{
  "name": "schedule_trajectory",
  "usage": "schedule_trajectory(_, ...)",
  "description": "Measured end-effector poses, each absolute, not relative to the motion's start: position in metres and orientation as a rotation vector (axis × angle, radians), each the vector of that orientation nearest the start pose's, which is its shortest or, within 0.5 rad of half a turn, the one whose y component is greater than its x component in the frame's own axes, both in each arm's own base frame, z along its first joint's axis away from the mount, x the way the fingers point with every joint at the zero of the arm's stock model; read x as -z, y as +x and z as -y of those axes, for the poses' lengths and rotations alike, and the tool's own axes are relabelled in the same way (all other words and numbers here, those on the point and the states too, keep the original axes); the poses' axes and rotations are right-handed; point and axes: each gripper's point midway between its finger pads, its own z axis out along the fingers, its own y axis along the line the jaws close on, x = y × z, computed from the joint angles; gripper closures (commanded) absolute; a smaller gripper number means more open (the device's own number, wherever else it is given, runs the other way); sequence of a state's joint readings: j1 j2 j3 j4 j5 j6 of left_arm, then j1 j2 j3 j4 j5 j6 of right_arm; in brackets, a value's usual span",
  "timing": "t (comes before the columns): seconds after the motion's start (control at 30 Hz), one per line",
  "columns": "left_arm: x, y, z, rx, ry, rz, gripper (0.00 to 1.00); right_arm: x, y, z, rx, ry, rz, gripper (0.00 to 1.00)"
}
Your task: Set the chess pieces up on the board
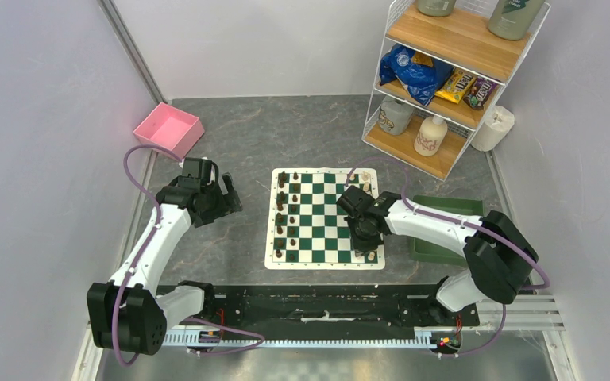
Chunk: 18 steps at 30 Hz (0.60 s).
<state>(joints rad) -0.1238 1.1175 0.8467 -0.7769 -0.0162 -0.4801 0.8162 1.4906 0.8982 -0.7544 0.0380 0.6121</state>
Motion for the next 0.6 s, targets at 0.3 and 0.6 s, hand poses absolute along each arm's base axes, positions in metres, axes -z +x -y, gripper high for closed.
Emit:
schedule_trajectory(0.3,-0.1083,0.2454,0.0471,0.189,-0.472,-2.588,0.04,-0.0356,0.1641,-0.1997,-0.177,-0.293,-2.926,0.83)
schedule_trajectory(0.6,-0.1083,0.2454,0.0470,0.189,-0.472,-2.588,0.04,-0.0296,0.1628,-0.2000,-0.165,-0.301,-2.938,0.83)
